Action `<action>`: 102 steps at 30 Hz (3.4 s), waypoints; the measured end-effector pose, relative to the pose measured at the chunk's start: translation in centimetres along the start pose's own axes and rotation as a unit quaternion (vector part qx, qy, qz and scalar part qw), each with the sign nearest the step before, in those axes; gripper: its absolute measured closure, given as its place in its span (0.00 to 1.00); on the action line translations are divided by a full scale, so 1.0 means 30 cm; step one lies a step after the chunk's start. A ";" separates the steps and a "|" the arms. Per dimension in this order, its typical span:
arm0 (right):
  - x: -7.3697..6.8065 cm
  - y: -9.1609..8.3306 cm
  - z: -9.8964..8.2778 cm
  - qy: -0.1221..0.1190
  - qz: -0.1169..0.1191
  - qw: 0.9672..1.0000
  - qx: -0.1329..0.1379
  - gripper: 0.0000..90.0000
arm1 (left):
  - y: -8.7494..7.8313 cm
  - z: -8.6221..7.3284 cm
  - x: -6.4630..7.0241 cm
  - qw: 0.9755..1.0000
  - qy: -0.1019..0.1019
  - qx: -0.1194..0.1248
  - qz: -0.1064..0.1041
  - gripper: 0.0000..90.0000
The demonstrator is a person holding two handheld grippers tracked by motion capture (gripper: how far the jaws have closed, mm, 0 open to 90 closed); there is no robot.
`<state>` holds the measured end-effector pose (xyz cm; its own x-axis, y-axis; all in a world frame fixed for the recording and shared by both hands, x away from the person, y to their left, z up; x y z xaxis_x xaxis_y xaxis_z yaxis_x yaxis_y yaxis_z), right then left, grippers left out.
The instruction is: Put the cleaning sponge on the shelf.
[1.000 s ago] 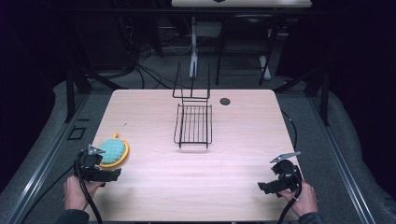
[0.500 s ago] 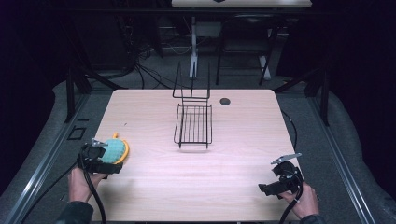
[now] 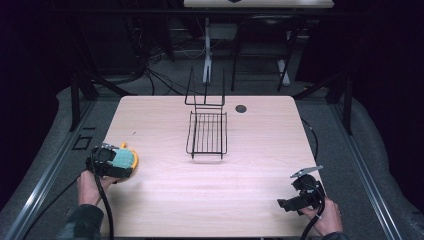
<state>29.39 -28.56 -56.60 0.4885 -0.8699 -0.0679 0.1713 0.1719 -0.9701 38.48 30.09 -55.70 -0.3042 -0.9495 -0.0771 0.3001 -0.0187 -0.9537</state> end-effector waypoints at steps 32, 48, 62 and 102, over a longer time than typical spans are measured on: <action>-0.004 0.004 -0.002 0.004 0.002 1.000 -0.006 0.02 | 0.034 0.000 0.039 0.998 0.053 -0.015 0.020 0.82; -0.002 0.000 -0.001 0.001 -0.001 1.000 -0.001 0.02 | 0.032 -0.005 0.038 0.998 0.065 -0.001 0.016 0.97; 0.001 0.001 -0.002 0.001 0.001 1.000 -0.007 0.02 | -0.001 -0.004 0.042 0.994 0.090 0.001 0.062 0.98; 0.001 0.000 -0.003 0.001 -0.001 1.000 -0.007 0.02 | -0.152 0.020 0.112 0.988 0.120 0.076 0.067 0.98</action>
<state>29.32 -28.63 -56.63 0.4871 -0.8708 -0.0666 0.1597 0.1638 -0.9735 36.63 26.79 -51.45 -0.4519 -0.8457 -0.2839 0.4797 0.0379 -0.8766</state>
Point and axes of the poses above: each handheld gripper's, and its own axes: y roughly forward along the jaws, z roughly out of its top, x roughly to its right, the point moved 3 cm from there along y, roughly forward along the jaws, and after that the axes turned 14 degrees about -x, right-handed, at the moved point
